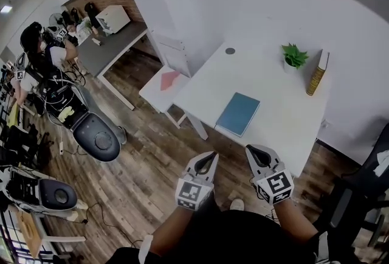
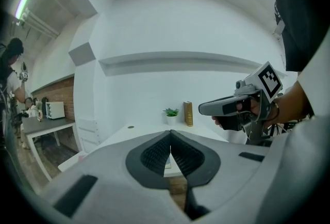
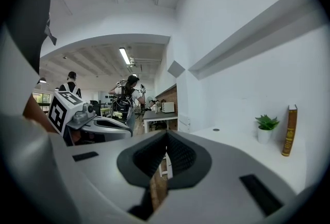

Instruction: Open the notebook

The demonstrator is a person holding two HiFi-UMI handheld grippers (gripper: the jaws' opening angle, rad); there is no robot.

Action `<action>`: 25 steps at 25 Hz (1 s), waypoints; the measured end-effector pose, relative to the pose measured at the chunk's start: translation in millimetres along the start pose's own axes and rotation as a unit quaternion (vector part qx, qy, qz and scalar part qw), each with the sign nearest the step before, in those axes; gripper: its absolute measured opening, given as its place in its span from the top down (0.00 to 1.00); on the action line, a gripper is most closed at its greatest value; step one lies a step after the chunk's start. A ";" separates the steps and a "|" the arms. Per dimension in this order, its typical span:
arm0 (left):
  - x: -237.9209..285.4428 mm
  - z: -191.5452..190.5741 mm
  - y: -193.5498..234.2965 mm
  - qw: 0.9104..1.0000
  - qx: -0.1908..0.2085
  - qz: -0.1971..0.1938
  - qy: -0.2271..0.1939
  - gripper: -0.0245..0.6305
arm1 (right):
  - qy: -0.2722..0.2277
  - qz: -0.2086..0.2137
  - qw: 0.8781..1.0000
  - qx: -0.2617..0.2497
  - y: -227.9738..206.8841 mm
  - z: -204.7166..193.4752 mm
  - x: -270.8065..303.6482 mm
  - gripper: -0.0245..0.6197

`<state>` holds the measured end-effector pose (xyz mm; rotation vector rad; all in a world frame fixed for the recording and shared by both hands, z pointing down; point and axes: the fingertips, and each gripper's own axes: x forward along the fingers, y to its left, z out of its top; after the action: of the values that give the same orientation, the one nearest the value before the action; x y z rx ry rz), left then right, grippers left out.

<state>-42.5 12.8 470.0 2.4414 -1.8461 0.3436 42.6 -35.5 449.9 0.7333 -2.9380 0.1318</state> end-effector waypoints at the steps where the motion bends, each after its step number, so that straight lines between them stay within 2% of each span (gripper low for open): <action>1: 4.9 -0.5 0.9 1.000 -0.002 -0.006 0.001 0.96 | 0.002 -0.002 1.000 0.003 -3.5 -0.3 3.0 0.96; 5: 24.2 -1.5 13.1 1.000 -0.010 -0.026 0.001 0.96 | 0.002 -0.013 1.000 0.013 -16.7 4.8 22.9 0.96; 10: 52.1 -5.1 50.6 0.999 -0.029 -0.036 0.007 0.96 | 0.004 -0.030 0.999 0.011 -37.6 12.9 59.7 0.96; 18: 97.6 1.1 120.1 0.998 -0.015 -0.059 0.009 0.96 | 0.006 -0.060 0.998 0.013 -67.0 26.8 123.5 0.96; 21: 121.5 4.7 134.7 0.997 -0.016 -0.081 0.006 0.96 | 0.000 -0.076 0.997 0.010 -79.0 32.5 140.4 0.96; 25: 146.6 6.1 144.8 0.993 0.008 -0.119 0.007 0.95 | -0.001 -0.108 0.994 0.016 -93.0 33.6 157.6 0.96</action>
<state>-142.5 -167.1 483.1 2.6251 -1.5278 0.3576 -54.6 -194.0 442.1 1.0489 -2.8401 0.1587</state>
